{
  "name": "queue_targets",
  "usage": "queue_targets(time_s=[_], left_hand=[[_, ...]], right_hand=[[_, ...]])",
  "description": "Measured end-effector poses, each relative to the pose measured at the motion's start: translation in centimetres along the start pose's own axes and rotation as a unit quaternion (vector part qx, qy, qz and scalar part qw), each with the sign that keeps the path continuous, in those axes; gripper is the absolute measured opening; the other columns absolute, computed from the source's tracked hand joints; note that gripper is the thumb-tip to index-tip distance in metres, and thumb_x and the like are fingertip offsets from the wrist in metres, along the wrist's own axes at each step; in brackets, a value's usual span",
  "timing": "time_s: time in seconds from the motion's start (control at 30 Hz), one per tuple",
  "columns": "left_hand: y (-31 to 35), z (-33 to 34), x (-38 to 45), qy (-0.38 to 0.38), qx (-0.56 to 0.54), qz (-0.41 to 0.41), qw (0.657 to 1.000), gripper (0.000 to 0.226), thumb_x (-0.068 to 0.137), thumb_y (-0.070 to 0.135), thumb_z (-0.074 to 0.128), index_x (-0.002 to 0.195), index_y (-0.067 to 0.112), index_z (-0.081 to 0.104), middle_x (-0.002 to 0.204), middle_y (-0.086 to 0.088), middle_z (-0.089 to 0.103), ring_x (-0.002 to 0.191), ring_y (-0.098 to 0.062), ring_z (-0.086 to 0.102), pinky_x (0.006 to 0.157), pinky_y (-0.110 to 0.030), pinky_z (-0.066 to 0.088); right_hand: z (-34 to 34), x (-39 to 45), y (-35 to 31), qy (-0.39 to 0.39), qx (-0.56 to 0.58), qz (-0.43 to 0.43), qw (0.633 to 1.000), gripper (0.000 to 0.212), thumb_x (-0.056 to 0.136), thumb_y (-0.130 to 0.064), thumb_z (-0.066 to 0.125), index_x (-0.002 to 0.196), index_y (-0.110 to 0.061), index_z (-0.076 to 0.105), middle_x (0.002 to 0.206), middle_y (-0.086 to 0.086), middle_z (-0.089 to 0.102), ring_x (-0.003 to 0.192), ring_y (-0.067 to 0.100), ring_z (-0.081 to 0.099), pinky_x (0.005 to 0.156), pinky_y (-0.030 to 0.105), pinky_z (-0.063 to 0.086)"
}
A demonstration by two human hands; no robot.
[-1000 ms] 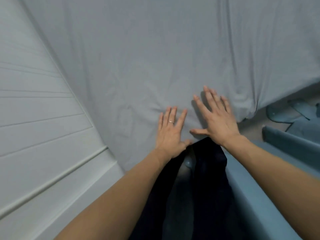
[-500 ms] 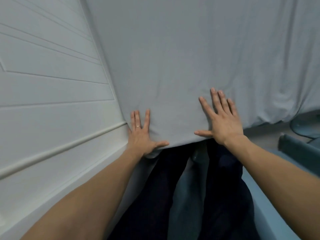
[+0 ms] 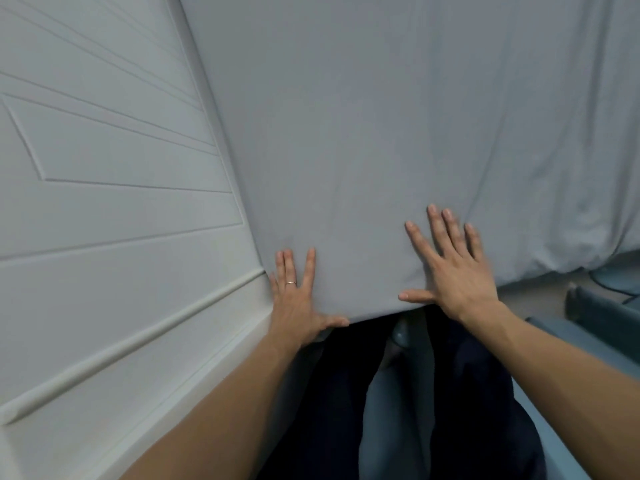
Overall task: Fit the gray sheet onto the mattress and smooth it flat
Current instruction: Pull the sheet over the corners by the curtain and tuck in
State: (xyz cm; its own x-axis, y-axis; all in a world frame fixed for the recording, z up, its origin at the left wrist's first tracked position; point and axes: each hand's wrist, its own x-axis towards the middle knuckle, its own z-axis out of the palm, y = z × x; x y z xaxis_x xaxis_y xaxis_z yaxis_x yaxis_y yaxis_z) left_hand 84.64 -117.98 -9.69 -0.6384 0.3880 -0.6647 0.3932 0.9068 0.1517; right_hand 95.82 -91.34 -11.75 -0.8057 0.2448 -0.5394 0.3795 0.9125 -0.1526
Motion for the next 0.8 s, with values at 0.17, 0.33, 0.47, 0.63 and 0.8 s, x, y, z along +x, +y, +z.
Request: queue_targets(time_s=[0.17,0.33,0.47,0.63,0.8], left_hand=[[0.9,-1.3,-0.3,-0.043,0.052,-0.035,0.997,0.143,0.041,0.102,0.041,0.150,0.035,-0.025,0.157,-0.013,-0.028,0.144,-0.027,-0.033,0.119,-0.052,-0.010],[5.7,-3.0,0.3,0.080,0.060,0.003,0.995,0.111,0.070,0.087,0.037,0.154,0.014,0.024,0.155,-0.023,0.027,0.146,-0.034,0.018,0.119,-0.049,0.010],[13.7,-2.8,4.0,0.115,0.020,0.210,0.971,0.081,0.083,0.063,0.048,0.140,0.005,0.046,0.142,-0.025,0.045,0.133,-0.040,0.042,0.111,-0.047,0.024],[27.0,-3.3,9.0,0.082,0.058,0.353,0.930,0.086,0.083,0.059,0.055,0.150,0.010,0.032,0.154,-0.017,0.033,0.146,-0.033,0.024,0.119,-0.041,0.012],[35.7,-2.8,11.2,0.007,0.186,0.392,0.901,0.124,0.069,0.078,0.060,0.156,0.024,-0.011,0.163,-0.010,-0.012,0.148,-0.026,-0.024,0.120,-0.045,-0.012]], right_hand=[[-0.6,-0.6,-0.1,-0.015,0.017,-0.010,1.000,0.133,0.054,-0.083,0.066,0.157,-0.032,-0.002,0.163,0.006,-0.016,0.151,0.025,-0.011,0.119,0.049,-0.005],[-3.3,-0.5,2.8,0.043,0.103,-0.010,0.994,0.096,0.076,-0.072,0.059,0.155,-0.037,0.016,0.166,0.005,0.003,0.152,0.024,0.009,0.120,0.048,0.011],[-4.3,-1.4,9.1,0.120,0.133,0.091,0.980,0.067,0.091,-0.060,0.047,0.149,-0.028,0.037,0.161,0.009,0.025,0.141,0.028,0.036,0.111,0.043,0.026],[-5.3,-1.9,19.6,0.208,0.155,0.319,0.912,0.053,0.099,-0.045,0.040,0.142,-0.015,0.044,0.157,0.015,0.030,0.136,0.033,0.039,0.110,0.046,0.029],[-4.2,-1.3,27.8,0.136,0.154,0.339,0.918,0.063,0.103,-0.045,0.030,0.157,-0.019,0.013,0.166,0.005,-0.004,0.153,0.022,0.002,0.121,0.041,0.006]])
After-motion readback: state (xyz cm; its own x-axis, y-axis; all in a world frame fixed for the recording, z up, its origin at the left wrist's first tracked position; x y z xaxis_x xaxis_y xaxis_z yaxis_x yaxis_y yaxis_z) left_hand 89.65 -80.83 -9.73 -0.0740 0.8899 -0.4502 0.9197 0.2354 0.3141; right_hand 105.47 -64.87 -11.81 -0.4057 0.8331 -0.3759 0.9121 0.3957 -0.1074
